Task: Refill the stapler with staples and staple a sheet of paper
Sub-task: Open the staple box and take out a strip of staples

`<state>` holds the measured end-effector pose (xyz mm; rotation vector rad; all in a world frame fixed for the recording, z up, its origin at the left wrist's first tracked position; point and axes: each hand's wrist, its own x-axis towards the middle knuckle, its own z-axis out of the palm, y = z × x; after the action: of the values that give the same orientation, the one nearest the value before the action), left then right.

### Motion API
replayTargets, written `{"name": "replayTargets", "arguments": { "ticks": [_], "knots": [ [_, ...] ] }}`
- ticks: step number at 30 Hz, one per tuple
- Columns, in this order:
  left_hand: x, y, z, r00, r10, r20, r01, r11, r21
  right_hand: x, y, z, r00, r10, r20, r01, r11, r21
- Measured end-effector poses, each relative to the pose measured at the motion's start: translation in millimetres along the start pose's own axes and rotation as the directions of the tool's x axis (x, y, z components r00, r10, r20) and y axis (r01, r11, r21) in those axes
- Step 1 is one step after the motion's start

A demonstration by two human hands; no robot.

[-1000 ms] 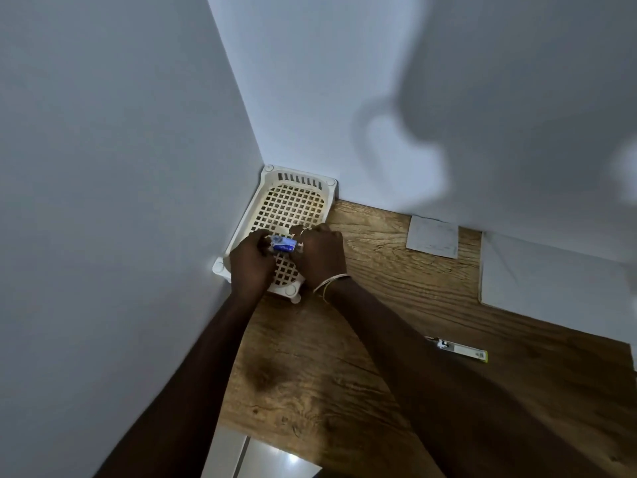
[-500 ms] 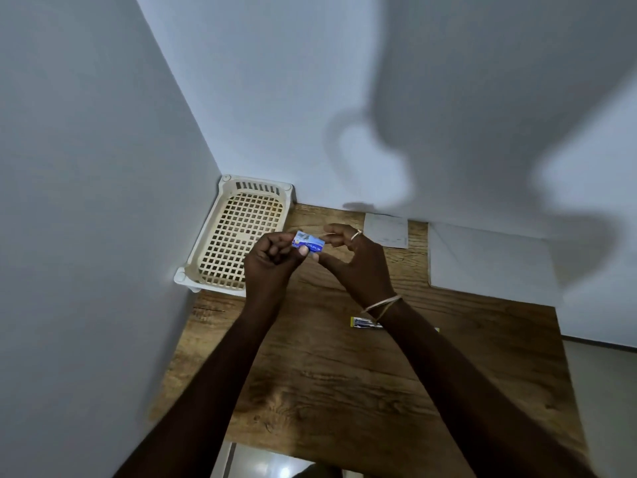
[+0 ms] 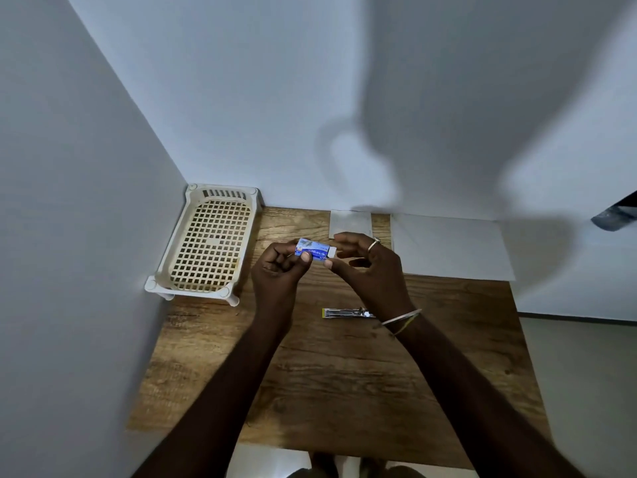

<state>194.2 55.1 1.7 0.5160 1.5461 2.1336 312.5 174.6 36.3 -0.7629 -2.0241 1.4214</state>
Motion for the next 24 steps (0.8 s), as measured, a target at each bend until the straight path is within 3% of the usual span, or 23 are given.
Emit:
{"name": "replayTargets", "arguments": {
  "ticks": [8, 15, 24],
  "knots": [
    [-9, 2, 9, 1.000, -0.013, 0.007, 0.013, 0.998, -0.066, -9, 5, -12, 0.999, 0.021, 0.026, -0.023, 0.994, 0.103],
    [-10, 3, 11, 1.000, -0.014, -0.024, 0.012, 0.998, -0.063, -13, 11, -16, 1.000, -0.002, 0.013, 0.001, 0.999, 0.036],
    [-10, 8, 13, 0.998, 0.048, 0.043, -0.046, 0.998, -0.037, -11, 14, -19, 0.999, 0.008, -0.036, -0.011, 0.998, -0.067]
  ]
}}
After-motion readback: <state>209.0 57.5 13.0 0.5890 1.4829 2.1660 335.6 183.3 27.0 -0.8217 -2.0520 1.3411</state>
